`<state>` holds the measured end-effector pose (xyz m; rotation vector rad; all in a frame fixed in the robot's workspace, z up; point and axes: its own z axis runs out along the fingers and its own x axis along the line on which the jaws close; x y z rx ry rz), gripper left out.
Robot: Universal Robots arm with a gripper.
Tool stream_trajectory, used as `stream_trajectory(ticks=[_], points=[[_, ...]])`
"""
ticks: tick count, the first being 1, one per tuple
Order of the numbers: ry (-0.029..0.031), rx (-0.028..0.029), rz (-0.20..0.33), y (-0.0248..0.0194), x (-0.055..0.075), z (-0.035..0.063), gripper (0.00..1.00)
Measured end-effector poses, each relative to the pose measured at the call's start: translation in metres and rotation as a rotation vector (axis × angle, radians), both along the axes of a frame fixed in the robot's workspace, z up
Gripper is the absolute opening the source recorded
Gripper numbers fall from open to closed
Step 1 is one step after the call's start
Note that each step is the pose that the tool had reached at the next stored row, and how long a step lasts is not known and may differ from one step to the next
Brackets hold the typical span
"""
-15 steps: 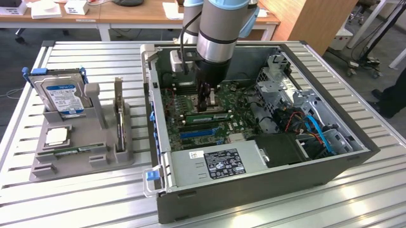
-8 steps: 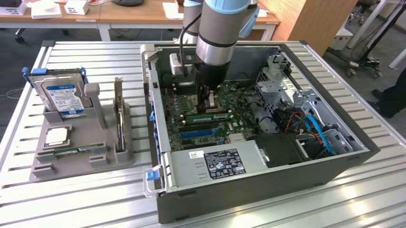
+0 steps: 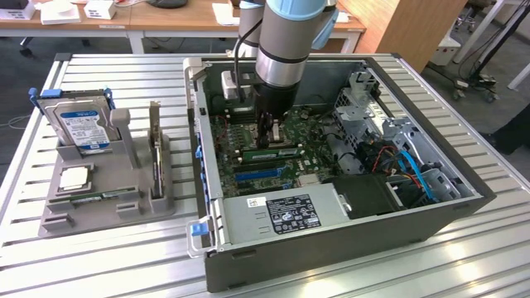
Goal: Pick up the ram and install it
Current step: 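Press down the ram until it locks into place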
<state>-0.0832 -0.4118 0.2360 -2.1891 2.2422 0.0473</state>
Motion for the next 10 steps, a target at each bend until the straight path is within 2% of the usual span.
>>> stream_trajectory(ticks=[10], points=[[0.0000,0.0000,0.000,-0.0011,0.0000,-0.0038,0.10]])
